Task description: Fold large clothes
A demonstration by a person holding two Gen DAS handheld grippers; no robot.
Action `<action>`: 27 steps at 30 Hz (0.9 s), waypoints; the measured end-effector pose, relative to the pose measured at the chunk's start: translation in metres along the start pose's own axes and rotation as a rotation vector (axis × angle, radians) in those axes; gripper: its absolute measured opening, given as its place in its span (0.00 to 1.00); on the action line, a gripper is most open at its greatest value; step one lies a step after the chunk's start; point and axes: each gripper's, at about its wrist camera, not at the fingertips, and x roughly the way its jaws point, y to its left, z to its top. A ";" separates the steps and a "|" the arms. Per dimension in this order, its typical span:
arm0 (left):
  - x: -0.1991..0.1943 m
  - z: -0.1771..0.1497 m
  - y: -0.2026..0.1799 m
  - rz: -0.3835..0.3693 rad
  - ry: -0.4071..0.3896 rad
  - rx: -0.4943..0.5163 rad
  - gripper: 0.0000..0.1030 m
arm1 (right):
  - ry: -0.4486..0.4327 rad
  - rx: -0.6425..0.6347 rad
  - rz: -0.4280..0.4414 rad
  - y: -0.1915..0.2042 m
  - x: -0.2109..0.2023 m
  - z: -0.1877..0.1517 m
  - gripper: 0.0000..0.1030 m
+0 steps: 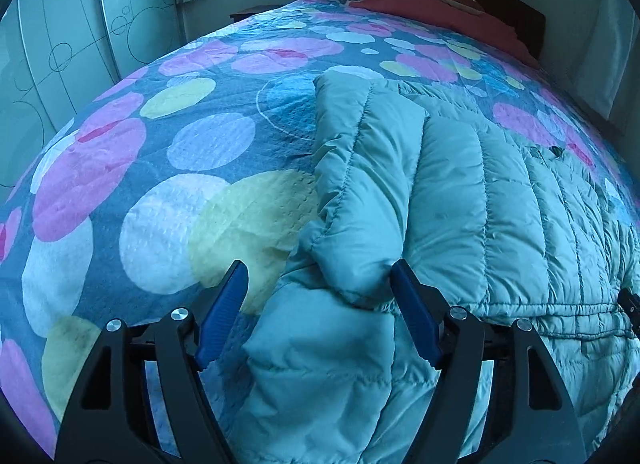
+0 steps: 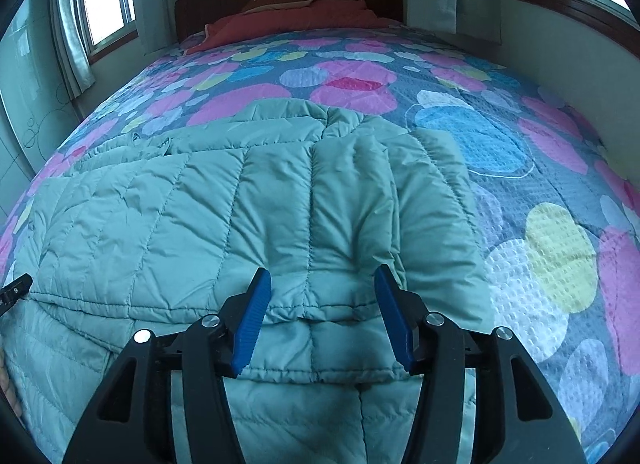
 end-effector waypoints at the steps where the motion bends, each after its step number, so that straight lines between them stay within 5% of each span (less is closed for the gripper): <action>1: -0.005 -0.003 0.003 0.001 -0.003 -0.008 0.71 | 0.001 0.008 0.000 -0.003 -0.005 -0.002 0.53; 15: -0.064 -0.074 0.065 -0.003 0.037 -0.168 0.71 | 0.036 0.073 -0.035 -0.056 -0.066 -0.059 0.53; 27: -0.125 -0.162 0.124 -0.067 0.091 -0.410 0.71 | 0.074 0.326 0.039 -0.137 -0.136 -0.152 0.53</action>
